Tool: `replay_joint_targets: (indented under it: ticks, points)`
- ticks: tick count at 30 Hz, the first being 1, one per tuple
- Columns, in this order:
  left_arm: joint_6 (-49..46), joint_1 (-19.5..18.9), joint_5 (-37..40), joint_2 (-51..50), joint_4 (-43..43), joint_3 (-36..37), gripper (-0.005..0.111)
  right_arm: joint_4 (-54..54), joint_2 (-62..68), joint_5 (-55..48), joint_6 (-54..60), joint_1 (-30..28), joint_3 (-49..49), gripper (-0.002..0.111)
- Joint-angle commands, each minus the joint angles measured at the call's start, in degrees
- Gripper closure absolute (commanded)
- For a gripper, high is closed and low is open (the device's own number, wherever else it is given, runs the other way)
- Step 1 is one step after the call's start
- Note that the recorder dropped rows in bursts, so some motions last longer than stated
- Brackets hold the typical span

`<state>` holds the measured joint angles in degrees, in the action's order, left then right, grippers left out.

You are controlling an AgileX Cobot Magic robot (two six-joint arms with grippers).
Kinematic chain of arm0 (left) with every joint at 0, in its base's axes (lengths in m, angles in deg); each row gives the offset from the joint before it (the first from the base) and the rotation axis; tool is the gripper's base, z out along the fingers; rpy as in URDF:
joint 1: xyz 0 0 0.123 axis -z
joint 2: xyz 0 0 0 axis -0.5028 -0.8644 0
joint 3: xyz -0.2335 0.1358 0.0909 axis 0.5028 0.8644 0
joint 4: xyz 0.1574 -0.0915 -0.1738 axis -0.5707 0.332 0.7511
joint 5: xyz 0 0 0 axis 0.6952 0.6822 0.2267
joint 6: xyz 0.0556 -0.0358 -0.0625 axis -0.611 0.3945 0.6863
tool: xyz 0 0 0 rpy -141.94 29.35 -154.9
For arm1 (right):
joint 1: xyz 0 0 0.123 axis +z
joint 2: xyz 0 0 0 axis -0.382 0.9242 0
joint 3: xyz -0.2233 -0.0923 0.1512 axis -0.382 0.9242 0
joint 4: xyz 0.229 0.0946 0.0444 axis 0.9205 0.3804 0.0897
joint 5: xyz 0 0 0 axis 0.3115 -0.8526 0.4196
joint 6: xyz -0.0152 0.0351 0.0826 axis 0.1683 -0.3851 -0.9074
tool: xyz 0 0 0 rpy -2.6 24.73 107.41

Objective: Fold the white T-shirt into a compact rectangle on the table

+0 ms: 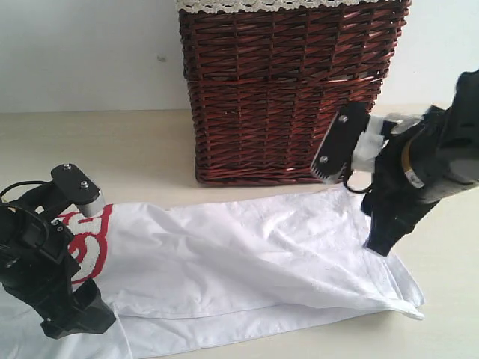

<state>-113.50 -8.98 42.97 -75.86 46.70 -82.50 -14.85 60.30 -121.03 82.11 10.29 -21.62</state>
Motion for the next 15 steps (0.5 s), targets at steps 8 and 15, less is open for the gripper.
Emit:
replay_joint_targets:
  ticks: [8,15]
  points:
    - [0.2,0.2,1.1,-0.1,0.7,0.1,0.015,42.8,17.9,11.1,19.4,-17.2,-11.4,0.058]
    - [0.2,0.2,1.5,-0.1,0.7,0.1,0.015,40.7,26.5,18.5,15.2,-19.1,-13.3,0.06]
